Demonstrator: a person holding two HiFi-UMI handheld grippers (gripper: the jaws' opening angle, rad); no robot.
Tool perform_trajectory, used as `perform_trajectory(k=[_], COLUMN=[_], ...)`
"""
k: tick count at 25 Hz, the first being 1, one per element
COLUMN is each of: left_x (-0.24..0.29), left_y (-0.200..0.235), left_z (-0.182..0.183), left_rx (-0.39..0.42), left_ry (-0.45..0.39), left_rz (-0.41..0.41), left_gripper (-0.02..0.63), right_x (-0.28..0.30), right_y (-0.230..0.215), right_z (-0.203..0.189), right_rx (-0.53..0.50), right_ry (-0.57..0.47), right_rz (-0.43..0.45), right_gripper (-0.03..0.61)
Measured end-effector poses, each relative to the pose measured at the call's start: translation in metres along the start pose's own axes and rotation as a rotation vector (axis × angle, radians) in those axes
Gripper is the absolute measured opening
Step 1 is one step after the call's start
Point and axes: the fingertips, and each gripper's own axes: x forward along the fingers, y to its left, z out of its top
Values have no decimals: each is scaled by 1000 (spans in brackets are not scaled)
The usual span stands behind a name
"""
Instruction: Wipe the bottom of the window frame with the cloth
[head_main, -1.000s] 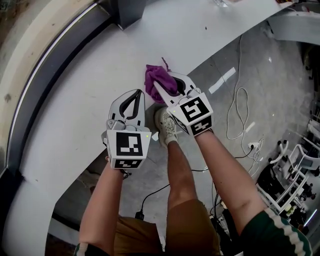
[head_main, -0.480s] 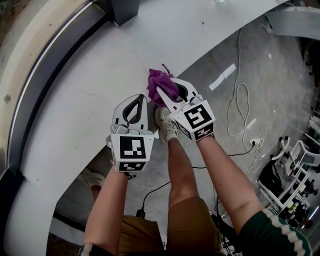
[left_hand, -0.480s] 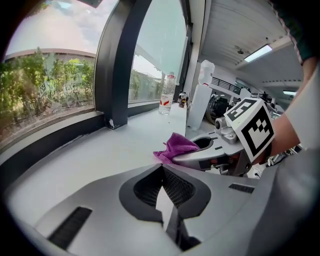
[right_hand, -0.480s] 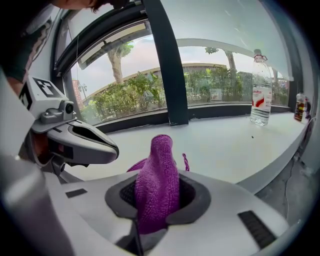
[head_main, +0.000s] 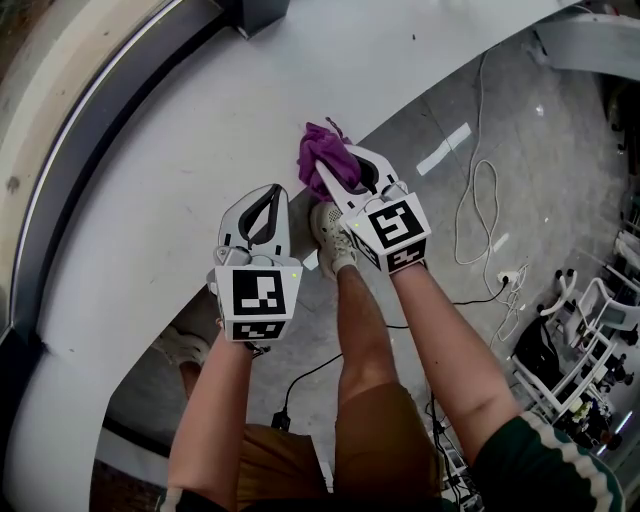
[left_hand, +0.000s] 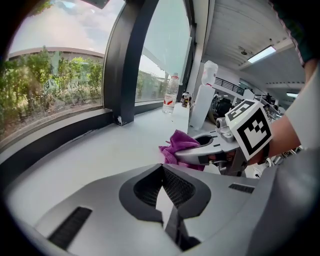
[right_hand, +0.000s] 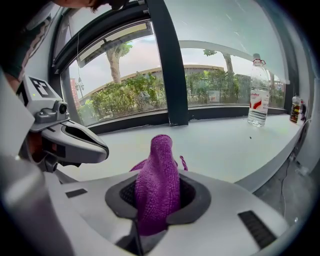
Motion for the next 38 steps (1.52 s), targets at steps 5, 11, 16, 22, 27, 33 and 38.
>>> perform_trajectory(k=[5,11,16,22,27,33,38], left_x=[-8,-23,-38,-58,-76,-92,-106], left_y=[14,30,37,47,57,64,61], left_z=[-7,-16,-25,-38,-53,-56,-63], left_rx=[-16,-29,-46,-66,-74,-84,-87], left_ry=[3,1,2,4,10,7,27], left_rz=[19,45,58,71,82,95,92], left_gripper=[8,8,8,8,8,8,8], right_x=[4,8,11,15,18,25,26], right_y=[14,40,62,89,112,129,148], right_z=[-1,-4,-6,-8,-12,-9,-18], right_rx=[-5,-16,-32,-47,-46,-48,-21], right_ry=[7,17,24,31,33,16,38], right_rz=[12,33,42,58,62,67,89], right_gripper=[95,95,95,95,95,95,95])
